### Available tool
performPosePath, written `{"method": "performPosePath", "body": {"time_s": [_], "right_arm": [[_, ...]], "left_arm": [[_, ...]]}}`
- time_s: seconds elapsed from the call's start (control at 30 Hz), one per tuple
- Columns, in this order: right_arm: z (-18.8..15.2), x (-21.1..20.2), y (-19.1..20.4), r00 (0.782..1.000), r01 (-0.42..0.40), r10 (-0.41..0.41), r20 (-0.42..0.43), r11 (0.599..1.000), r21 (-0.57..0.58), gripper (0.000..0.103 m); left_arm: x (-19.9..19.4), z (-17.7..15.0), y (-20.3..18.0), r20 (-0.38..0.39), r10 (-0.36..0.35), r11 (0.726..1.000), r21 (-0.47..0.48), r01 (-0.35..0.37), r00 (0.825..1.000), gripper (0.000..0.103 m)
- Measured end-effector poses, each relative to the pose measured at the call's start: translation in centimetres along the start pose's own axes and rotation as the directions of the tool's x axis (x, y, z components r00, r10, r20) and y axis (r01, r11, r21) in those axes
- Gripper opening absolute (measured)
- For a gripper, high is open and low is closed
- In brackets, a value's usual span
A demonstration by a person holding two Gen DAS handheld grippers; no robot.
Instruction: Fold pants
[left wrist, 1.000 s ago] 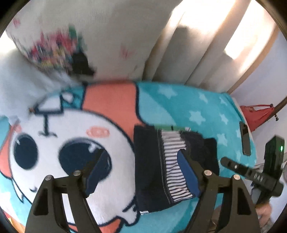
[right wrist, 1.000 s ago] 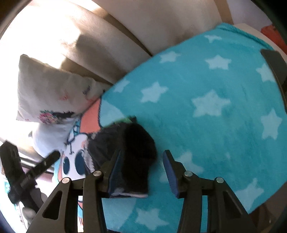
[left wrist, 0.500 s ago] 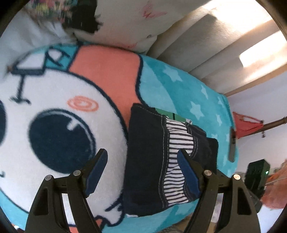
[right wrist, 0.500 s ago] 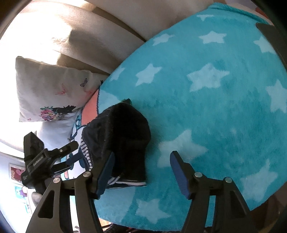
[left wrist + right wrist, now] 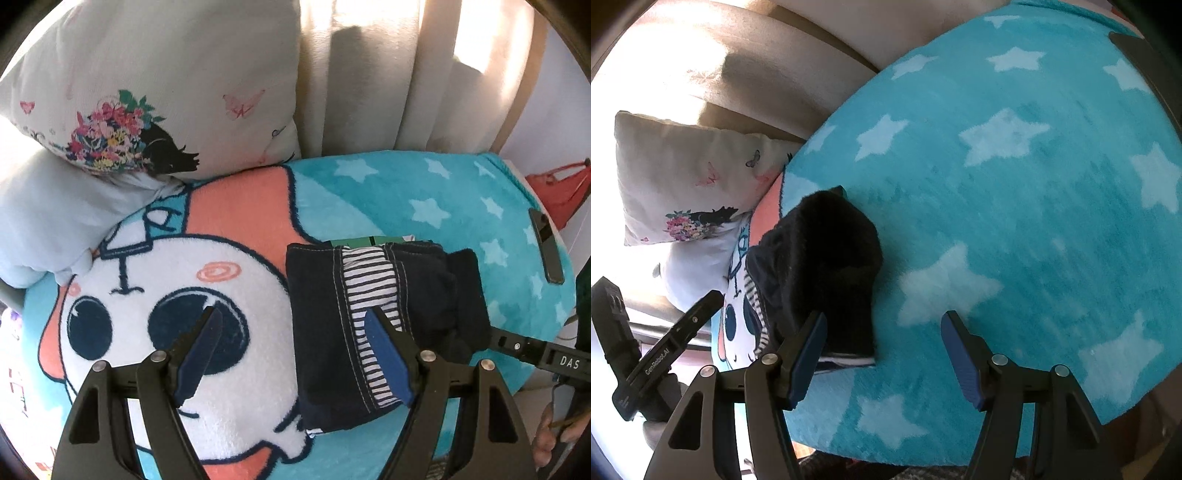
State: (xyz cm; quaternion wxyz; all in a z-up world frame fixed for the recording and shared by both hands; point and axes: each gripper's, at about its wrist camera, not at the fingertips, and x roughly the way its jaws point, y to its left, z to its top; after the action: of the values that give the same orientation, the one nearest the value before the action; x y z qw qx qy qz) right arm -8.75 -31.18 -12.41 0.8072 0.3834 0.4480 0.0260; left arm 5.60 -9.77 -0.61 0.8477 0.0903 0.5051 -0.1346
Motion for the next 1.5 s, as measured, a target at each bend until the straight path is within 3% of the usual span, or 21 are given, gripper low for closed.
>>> {"method": "performPosePath", "body": {"time_s": [0.57, 0.7, 0.8, 0.87, 0.93, 1.03, 1.13, 1.2, 1.33, 1.4, 1.5], "right_arm": [[-0.4, -0.9, -0.3, 1.0, -0.022, 0.022, 0.017, 1.0, -0.007, 0.069], [-0.3, -1.0, -0.2, 0.999, -0.03, 0.03, 0.02, 0.999, -0.013, 0.069], [-0.3, -0.6, 0.1, 1.0, -0.028, 0.028, 0.014, 0.999, -0.021, 0.069], [-0.2, -0.1, 0.5, 1.0, -0.025, 0.025, 0.005, 0.999, -0.034, 0.069], [-0.2, 0.3, 0.8, 1.0, -0.022, 0.022, -0.001, 0.999, -0.048, 0.069], [0.2, 1.0, 1.1, 1.0, -0.023, 0.022, -0.01, 0.998, -0.063, 0.069], [0.5, 1.3, 1.3, 0.999, -0.038, 0.037, -0.012, 0.997, -0.069, 0.069], [0.6, 1.1, 1.5, 0.998, -0.069, 0.069, -0.008, 0.995, -0.069, 0.069], [0.2, 0.6, 2.0, 0.995, -0.097, 0.098, 0.002, 0.991, -0.09, 0.077], [0.2, 0.9, 2.0, 0.996, -0.087, 0.087, 0.001, 0.992, -0.094, 0.078], [0.4, 1.2, 2.0, 0.994, -0.11, 0.108, -0.02, 0.991, -0.078, 0.078]], "left_arm": [[0.3, -0.3, -0.8, -0.02, -0.006, 1.0, 0.005, 0.006, 1.0, 0.079], [-1.2, -0.2, 0.5, 0.073, -0.019, 0.999, -0.048, 0.023, 0.997, 0.079], [-3.7, 0.3, 2.0, 0.205, -0.022, 0.994, -0.101, 0.044, 0.978, 0.08], [-4.5, 1.2, 3.1, 0.241, -0.056, 0.987, -0.135, 0.091, 0.969, 0.097], [-4.6, 2.4, 4.3, 0.252, -0.09, 0.977, -0.168, 0.135, 0.963, 0.103], [-2.7, 4.3, 5.7, 0.17, -0.139, 0.968, -0.186, 0.171, 0.976, 0.103], [0.4, 4.1, 7.0, 0.071, -0.173, 0.954, -0.236, 0.185, 0.982, 0.103], [2.7, 3.2, 7.8, 0.002, -0.22, 0.934, -0.29, 0.211, 0.976, 0.103], [6.3, 1.4, 8.5, -0.073, -0.341, 0.875, -0.389, 0.288, 0.937, 0.103], [7.3, 1.2, 8.1, -0.087, -0.367, 0.865, -0.398, 0.306, 0.926, 0.103], [7.9, 1.2, 7.4, -0.106, -0.373, 0.871, -0.382, 0.309, 0.922, 0.103]]}}
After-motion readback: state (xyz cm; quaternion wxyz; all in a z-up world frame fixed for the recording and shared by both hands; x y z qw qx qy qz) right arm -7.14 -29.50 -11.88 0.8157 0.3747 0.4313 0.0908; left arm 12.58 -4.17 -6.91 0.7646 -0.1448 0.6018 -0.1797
